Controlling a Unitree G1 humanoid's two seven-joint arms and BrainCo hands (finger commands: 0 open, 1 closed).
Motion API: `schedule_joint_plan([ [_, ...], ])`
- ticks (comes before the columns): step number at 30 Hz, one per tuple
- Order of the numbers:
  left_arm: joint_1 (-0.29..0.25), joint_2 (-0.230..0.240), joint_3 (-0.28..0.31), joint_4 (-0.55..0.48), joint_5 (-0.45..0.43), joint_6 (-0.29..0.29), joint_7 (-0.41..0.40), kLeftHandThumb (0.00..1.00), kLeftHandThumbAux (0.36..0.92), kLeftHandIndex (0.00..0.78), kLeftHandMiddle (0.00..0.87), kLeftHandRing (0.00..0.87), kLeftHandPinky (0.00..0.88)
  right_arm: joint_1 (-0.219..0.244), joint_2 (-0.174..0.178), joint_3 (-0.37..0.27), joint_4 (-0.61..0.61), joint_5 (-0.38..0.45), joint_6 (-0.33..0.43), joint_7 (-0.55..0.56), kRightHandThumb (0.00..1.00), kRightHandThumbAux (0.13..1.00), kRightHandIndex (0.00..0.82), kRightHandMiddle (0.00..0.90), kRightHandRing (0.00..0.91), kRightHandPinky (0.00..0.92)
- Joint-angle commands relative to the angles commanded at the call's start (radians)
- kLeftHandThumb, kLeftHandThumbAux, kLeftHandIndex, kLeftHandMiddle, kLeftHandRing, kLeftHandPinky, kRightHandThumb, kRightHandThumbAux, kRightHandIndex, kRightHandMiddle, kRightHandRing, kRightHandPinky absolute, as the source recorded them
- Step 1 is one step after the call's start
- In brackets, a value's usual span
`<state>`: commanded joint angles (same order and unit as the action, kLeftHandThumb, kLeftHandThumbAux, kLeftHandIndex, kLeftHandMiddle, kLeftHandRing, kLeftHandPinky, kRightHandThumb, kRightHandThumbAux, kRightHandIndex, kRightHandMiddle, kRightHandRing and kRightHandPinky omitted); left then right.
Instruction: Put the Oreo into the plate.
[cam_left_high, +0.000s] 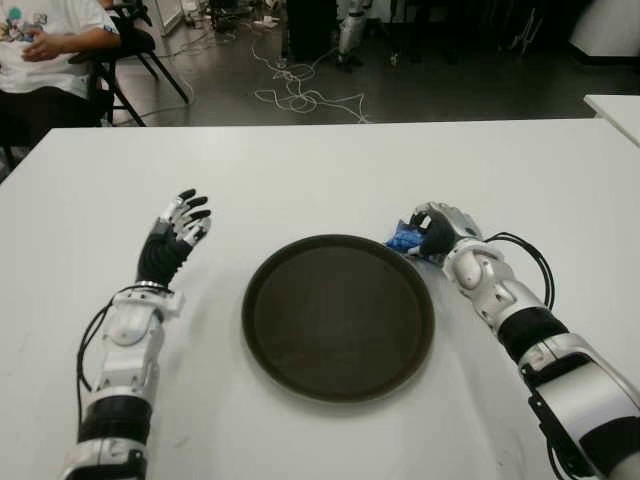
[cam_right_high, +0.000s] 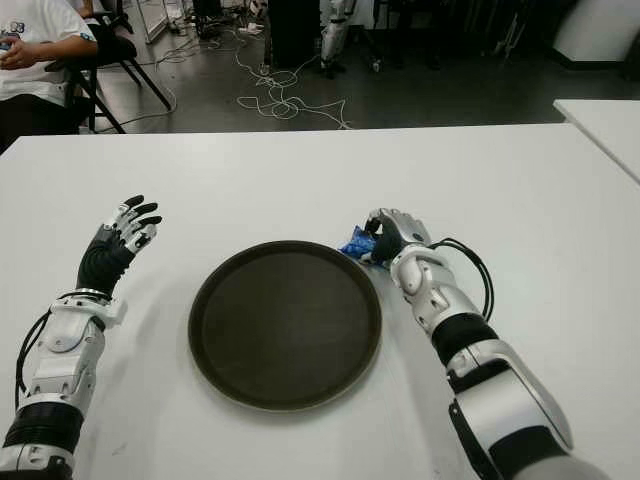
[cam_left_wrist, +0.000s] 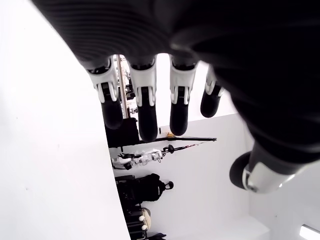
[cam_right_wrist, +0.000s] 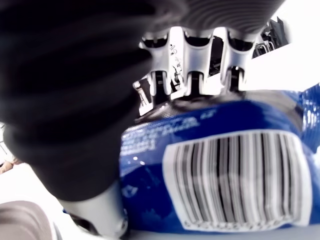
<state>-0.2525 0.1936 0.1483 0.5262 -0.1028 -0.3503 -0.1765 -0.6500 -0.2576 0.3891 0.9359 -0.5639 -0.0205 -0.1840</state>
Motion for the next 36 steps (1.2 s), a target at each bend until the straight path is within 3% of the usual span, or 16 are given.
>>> schedule_joint_plan([
  [22, -0.011, 0.003, 0.0, 0.027, 0.0, -0.015, -0.008, 0.243, 0.565, 0.085, 0.175, 0.163, 0.159, 0.013, -0.013, -0.005, -0.075, -0.022, 0.034, -0.015, 0.091, 0.907, 0.604, 0.728, 0.734, 0.715],
  [36, -0.012, 0.005, -0.005, 0.027, 0.01, -0.022, -0.003, 0.227, 0.572, 0.081, 0.175, 0.161, 0.149, 0.042, -0.036, -0.008, -0.182, -0.037, 0.058, -0.022, 0.089, 0.913, 0.609, 0.74, 0.748, 0.724],
])
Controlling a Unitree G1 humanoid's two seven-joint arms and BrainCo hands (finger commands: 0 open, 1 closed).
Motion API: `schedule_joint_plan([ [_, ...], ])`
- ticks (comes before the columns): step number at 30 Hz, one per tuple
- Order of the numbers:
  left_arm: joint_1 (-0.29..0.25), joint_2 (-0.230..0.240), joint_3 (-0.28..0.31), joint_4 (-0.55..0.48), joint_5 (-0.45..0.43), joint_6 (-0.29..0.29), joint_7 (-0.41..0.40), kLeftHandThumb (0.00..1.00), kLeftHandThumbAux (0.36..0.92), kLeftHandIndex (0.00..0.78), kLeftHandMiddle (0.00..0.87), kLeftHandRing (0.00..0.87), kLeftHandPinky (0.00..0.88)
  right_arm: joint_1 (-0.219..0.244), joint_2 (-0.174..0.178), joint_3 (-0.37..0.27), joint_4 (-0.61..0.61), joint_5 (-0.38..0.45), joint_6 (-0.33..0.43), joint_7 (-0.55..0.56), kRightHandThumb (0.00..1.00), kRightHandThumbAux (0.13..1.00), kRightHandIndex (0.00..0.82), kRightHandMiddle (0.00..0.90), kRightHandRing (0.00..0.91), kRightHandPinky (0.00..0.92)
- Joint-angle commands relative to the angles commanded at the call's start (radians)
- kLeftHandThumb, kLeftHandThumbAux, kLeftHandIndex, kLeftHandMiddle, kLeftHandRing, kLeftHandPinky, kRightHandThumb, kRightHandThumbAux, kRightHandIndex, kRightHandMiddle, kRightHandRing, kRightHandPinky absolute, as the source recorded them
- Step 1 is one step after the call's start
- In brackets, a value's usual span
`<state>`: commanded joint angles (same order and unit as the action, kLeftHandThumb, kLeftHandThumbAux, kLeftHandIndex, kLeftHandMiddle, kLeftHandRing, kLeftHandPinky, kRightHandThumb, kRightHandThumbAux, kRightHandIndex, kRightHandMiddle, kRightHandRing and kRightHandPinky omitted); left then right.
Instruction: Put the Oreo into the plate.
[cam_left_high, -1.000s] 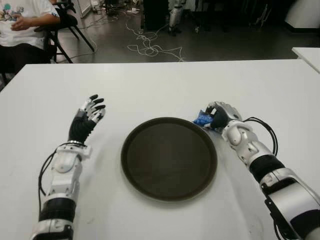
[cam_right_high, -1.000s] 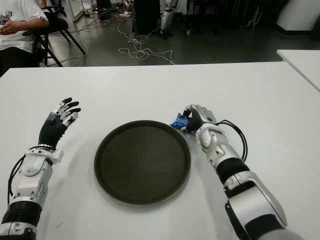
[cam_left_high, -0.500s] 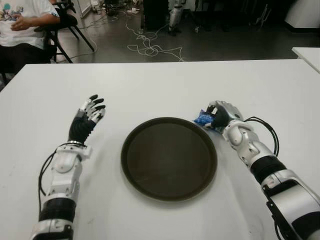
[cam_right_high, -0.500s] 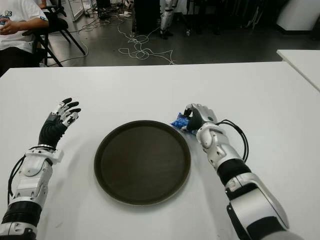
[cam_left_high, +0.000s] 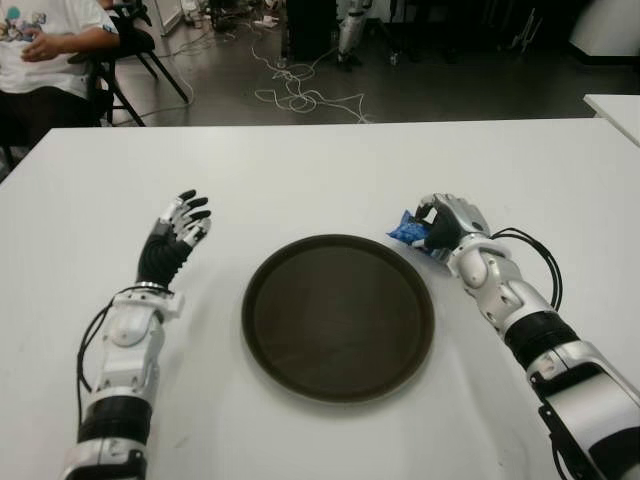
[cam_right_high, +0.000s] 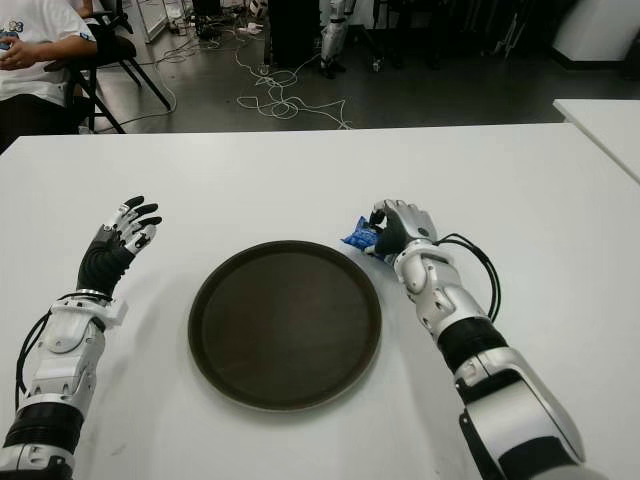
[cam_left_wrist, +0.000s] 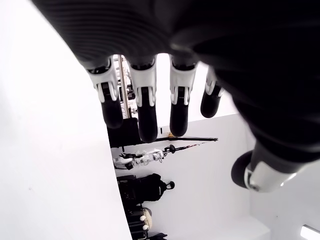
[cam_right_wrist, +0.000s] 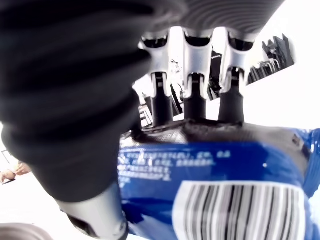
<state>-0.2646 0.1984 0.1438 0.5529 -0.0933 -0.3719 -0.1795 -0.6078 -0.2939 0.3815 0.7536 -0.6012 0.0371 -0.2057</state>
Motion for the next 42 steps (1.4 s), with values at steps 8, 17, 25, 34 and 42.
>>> schedule_joint_plan([
  [8, -0.009, -0.005, 0.008, 0.013, -0.007, 0.017, 0.007, 0.233, 0.567, 0.1, 0.193, 0.183, 0.18, 0.026, -0.018, -0.013, -0.103, -0.017, 0.041, 0.0, 0.097, 0.909, 0.614, 0.743, 0.748, 0.724],
  [17, 0.001, -0.011, 0.001, -0.007, 0.002, 0.015, 0.015, 0.231, 0.562, 0.079, 0.176, 0.162, 0.137, 0.052, -0.032, -0.027, -0.201, -0.021, 0.073, 0.03, 0.071, 0.908, 0.629, 0.752, 0.756, 0.73],
  [25, -0.002, -0.008, -0.002, 0.001, 0.014, 0.012, 0.03, 0.225, 0.569, 0.082, 0.184, 0.172, 0.156, 0.062, -0.038, -0.05, -0.255, -0.014, 0.075, 0.042, 0.089, 0.903, 0.616, 0.746, 0.749, 0.722],
  [34, -0.004, -0.012, -0.003, -0.002, 0.001, 0.021, 0.022, 0.237, 0.577, 0.093, 0.198, 0.184, 0.169, 0.043, -0.051, -0.05, -0.312, -0.036, 0.088, 0.076, 0.054, 0.904, 0.63, 0.748, 0.748, 0.716],
  [42, -0.006, -0.013, -0.005, 0.003, 0.007, 0.016, 0.027, 0.238, 0.573, 0.086, 0.191, 0.176, 0.149, 0.029, -0.042, -0.044, -0.338, -0.053, 0.077, 0.076, 0.02, 0.908, 0.653, 0.759, 0.762, 0.736],
])
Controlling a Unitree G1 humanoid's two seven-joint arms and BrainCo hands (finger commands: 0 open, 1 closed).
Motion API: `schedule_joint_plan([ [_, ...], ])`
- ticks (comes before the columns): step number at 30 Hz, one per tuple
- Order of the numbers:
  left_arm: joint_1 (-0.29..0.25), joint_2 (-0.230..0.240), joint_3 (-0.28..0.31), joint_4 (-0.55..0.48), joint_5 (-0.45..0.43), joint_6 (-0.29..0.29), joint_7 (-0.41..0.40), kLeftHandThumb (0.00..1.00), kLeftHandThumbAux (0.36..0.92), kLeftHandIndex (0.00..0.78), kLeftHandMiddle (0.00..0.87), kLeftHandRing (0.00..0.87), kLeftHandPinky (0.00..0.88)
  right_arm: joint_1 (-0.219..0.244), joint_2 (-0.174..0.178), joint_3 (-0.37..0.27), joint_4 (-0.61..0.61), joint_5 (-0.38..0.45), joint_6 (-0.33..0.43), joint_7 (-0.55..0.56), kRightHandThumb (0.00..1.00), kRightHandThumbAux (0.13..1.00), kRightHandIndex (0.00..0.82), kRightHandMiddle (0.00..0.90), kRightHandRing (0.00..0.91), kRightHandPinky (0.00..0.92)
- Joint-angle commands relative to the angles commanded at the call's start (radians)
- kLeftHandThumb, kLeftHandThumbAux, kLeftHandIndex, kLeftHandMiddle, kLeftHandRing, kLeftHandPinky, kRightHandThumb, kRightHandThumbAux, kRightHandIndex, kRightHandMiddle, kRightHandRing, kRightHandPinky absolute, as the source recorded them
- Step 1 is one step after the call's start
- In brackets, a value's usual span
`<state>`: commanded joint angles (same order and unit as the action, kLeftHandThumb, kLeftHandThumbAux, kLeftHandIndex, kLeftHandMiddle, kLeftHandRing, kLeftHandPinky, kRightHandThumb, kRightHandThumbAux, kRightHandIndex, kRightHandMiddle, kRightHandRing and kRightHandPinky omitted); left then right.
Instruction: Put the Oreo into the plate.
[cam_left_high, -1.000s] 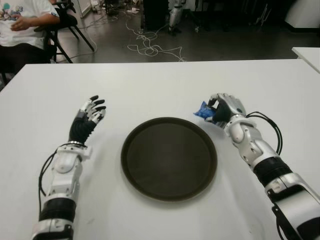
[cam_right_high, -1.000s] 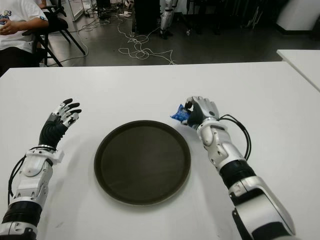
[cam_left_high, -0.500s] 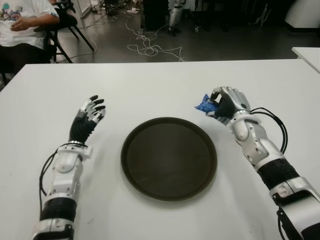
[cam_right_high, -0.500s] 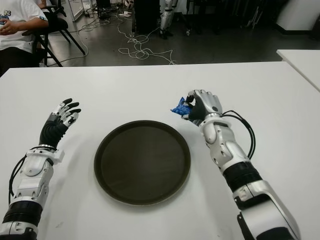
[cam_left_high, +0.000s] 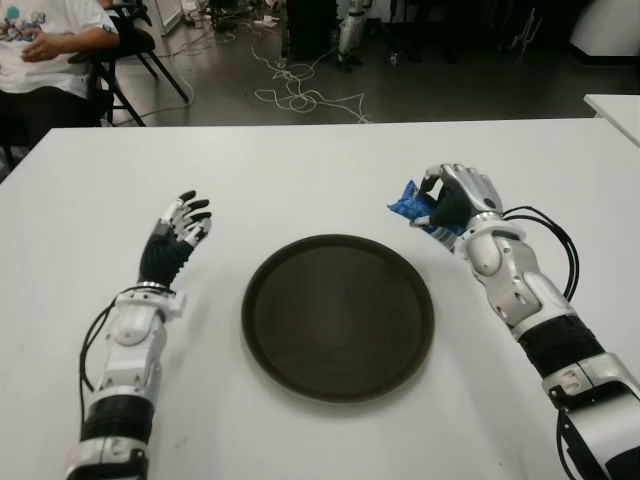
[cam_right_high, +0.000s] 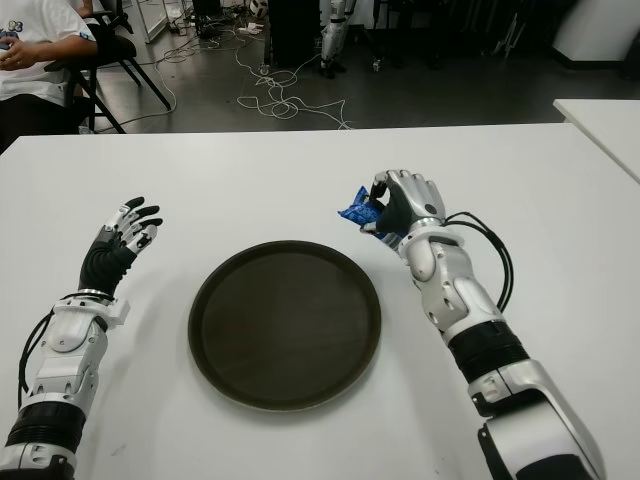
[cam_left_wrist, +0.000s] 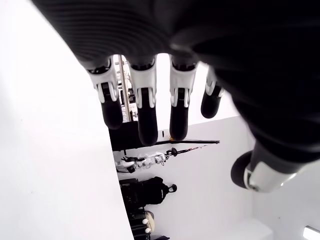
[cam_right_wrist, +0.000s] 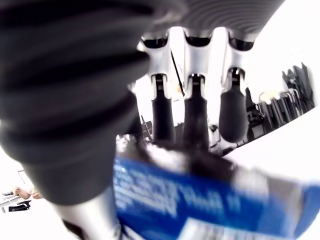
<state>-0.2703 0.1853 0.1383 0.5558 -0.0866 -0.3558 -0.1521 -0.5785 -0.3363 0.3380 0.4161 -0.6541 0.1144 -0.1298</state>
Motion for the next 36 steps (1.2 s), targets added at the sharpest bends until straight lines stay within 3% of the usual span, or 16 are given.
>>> schedule_joint_plan([
  [15, -0.015, 0.008, -0.002, 0.043, 0.007, -0.036, -0.008, 0.231, 0.554, 0.079, 0.169, 0.156, 0.127, -0.014, 0.035, 0.015, -0.125, -0.03, 0.026, 0.05, 0.079, 0.91, 0.626, 0.761, 0.77, 0.754],
  [23, -0.031, 0.016, -0.005, 0.084, 0.023, -0.076, -0.001, 0.213, 0.556, 0.092, 0.18, 0.167, 0.146, -0.025, 0.097, 0.062, -0.173, -0.066, 0.055, 0.078, 0.071, 0.909, 0.641, 0.762, 0.777, 0.764],
  [30, -0.013, 0.005, -0.015, 0.025, 0.041, -0.063, 0.017, 0.182, 0.568, 0.082, 0.178, 0.166, 0.144, 0.001, 0.143, 0.103, -0.25, -0.066, 0.075, 0.131, 0.097, 0.909, 0.635, 0.761, 0.776, 0.767],
  [36, -0.003, 0.0, -0.013, 0.012, 0.035, -0.054, 0.012, 0.189, 0.551, 0.072, 0.163, 0.153, 0.136, -0.007, 0.171, 0.13, -0.248, -0.065, 0.066, 0.157, 0.037, 0.924, 0.652, 0.771, 0.784, 0.768],
])
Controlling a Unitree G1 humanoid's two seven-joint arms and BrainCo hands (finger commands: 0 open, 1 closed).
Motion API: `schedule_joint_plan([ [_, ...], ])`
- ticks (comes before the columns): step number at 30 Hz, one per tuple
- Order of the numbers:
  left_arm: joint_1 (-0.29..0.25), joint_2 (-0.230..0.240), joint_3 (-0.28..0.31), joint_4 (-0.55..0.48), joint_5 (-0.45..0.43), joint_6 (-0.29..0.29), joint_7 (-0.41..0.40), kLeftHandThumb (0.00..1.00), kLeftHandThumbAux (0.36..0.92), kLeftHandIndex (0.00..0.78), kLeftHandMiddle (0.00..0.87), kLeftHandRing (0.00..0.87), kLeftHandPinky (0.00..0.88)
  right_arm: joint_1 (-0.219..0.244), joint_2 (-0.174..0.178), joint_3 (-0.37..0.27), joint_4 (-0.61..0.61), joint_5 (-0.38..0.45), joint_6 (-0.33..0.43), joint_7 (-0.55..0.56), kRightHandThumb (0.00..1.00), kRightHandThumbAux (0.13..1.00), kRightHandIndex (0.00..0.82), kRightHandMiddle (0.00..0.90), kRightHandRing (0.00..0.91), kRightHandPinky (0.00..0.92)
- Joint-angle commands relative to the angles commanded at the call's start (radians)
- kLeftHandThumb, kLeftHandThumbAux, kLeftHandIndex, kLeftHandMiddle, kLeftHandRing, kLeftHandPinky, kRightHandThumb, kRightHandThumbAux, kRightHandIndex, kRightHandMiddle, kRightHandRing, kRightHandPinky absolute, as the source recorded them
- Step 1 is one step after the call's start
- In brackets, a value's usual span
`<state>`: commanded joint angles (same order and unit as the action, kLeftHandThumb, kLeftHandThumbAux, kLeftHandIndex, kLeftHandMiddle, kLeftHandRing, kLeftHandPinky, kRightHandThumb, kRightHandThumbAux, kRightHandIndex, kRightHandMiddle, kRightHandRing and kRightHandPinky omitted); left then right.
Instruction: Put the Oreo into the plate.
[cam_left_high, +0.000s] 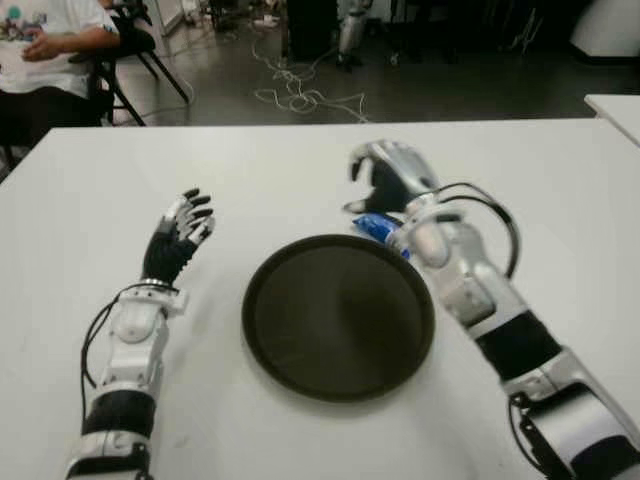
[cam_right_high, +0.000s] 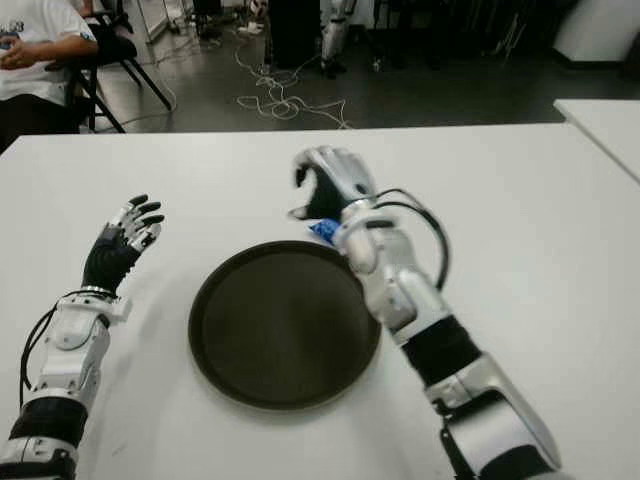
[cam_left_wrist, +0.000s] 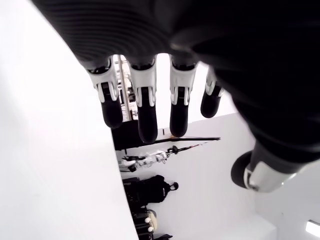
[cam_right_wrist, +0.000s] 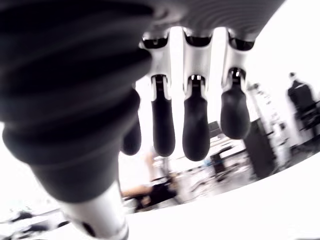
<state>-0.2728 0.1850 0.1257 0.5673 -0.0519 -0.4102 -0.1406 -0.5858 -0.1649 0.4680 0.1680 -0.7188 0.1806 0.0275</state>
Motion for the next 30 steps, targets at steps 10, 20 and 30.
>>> schedule_joint_plan([
  [10, 0.002, -0.01, 0.007, -0.005, -0.015, 0.014, -0.003, 0.229, 0.545, 0.077, 0.169, 0.157, 0.119, 0.003, 0.018, 0.031, -0.048, -0.013, -0.006, 0.037, 0.036, 0.918, 0.638, 0.756, 0.771, 0.763],
  [20, -0.005, -0.002, 0.01, 0.011, -0.012, 0.015, -0.006, 0.244, 0.547, 0.084, 0.178, 0.16, 0.129, -0.009, -0.018, 0.019, -0.04, -0.078, 0.011, 0.02, 0.085, 0.91, 0.598, 0.718, 0.742, 0.742],
  [30, -0.011, 0.006, 0.009, 0.026, 0.004, -0.004, -0.005, 0.209, 0.56, 0.078, 0.17, 0.153, 0.12, -0.027, -0.068, -0.042, 0.111, -0.052, -0.046, -0.067, 0.034, 0.926, 0.498, 0.572, 0.588, 0.584],
])
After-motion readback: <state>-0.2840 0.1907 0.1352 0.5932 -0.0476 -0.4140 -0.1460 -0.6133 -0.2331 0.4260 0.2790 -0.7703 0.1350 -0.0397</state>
